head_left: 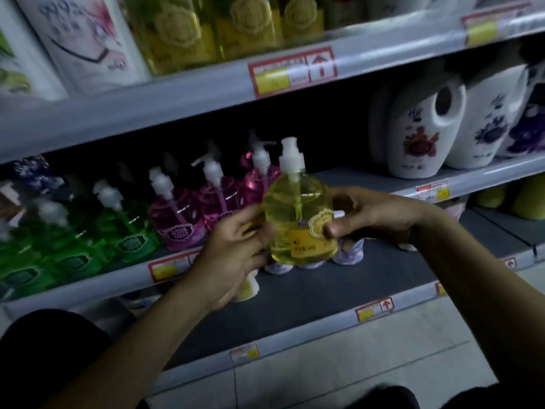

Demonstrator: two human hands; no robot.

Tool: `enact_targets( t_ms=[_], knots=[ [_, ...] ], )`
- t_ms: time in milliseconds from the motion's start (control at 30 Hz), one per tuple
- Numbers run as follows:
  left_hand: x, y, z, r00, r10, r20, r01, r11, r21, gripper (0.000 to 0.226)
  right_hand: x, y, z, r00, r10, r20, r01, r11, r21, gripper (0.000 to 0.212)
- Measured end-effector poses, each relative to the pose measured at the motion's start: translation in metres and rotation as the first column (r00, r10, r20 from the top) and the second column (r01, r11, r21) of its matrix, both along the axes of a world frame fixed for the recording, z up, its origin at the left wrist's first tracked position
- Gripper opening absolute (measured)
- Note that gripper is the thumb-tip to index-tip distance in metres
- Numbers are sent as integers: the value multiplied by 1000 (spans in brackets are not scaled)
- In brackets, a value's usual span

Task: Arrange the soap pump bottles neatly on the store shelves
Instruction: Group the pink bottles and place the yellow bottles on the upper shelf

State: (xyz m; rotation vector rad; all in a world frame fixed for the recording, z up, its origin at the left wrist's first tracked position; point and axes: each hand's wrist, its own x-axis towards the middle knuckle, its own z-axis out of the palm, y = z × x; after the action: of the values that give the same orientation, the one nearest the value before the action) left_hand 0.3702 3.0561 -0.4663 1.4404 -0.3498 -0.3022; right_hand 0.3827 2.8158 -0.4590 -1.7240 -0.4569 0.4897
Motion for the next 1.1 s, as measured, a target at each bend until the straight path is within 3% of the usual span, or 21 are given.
enact_targets(
  t_ms=[67, 167, 300, 367, 467, 567, 667, 800, 900, 1000, 1100],
  knots=[
    [0, -6, 23, 990, -17, 138, 9, 998, 65, 53, 4, -4, 16, 997, -36, 66, 33, 999, 39, 48],
    [0, -19, 52, 948, -15, 319, -19, 995, 102, 57, 9, -18, 45, 984, -19, 176, 5, 996, 84, 69],
    [6, -40, 101, 808, -26, 588, -84, 984, 159, 64, 4, -37, 94, 927, -38, 374, -15, 990, 138, 69],
    [16, -49, 129, 703, -25, 711, -155, 970, 187, 68, 2, -43, 116, 846, -155, 511, 68, 980, 185, 63],
    [37, -62, 169, 544, 5, 839, -301, 934, 190, 80, 8, -44, 137, 638, -421, 645, 224, 902, 368, 66],
    [65, -72, 201, 353, -35, 935, -439, 876, 199, 77, 29, -29, 149, 474, -631, 614, 271, 768, 581, 70],
    [89, -80, 221, 258, -51, 965, -570, 798, 195, 79, 53, -12, 155, 324, -723, 611, 316, 691, 650, 75],
    [103, -84, 224, 206, -135, 969, -698, 674, 243, 84, 78, -10, 154, 232, -697, 679, 415, 702, 579, 79],
    [108, -84, 222, 173, -234, 957, -773, 570, 279, 89, 91, -13, 147, 222, -667, 711, 495, 706, 507, 81],
    [108, -84, 227, 121, -352, 928, -887, 381, 260, 89, 98, -14, 144, 221, -658, 720, 567, 687, 454, 79],
    [106, -82, 234, 186, -382, 905, -904, 295, 310, 80, 101, -17, 145, 238, -640, 730, 573, 700, 427, 78]
  ],
)
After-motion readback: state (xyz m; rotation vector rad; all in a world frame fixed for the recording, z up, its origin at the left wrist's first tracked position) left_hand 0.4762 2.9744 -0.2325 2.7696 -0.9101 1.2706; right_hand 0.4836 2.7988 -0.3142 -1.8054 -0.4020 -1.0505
